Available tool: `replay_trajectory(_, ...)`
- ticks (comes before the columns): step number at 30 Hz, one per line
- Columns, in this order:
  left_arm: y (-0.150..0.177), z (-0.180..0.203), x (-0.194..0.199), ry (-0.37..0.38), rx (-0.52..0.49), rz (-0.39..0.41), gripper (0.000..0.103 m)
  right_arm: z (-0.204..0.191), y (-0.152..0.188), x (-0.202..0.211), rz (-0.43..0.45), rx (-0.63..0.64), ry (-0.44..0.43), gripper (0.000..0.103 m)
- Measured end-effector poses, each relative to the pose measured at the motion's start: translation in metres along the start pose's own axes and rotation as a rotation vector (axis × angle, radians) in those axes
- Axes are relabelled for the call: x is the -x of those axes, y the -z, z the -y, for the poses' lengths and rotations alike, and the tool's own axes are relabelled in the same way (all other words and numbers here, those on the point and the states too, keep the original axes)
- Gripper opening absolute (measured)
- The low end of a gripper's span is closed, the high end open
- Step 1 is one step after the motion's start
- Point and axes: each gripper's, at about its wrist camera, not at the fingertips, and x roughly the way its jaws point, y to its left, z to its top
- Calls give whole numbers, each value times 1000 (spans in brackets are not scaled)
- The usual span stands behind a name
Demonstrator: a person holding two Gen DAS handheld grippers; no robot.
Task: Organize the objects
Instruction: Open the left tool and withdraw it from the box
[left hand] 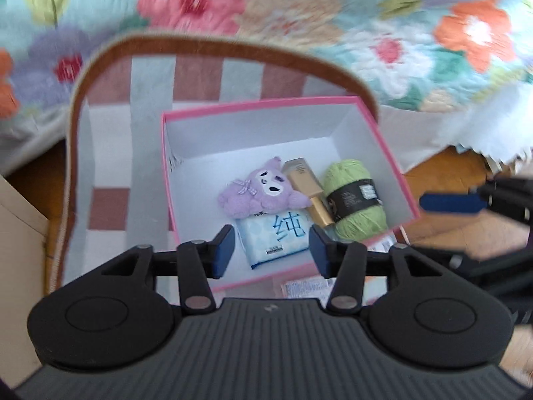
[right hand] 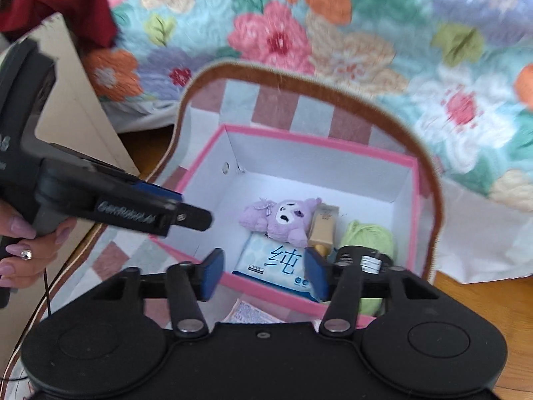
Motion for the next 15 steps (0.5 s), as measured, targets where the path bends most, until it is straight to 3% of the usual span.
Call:
replay_trajectory(6, 24, 18, 47, 43, -57, -5, 61, -3, 9, 58, 23, 6, -21, 69)
replay_trajectory(10, 44, 28, 52, 81, -82, -27, 64, -3, 27, 82, 35, 9, -44, 78)
replay_trajectory(15, 66, 38, 47, 142, -70, -79, 67, -7, 61, 97, 44, 80, 8, 81)
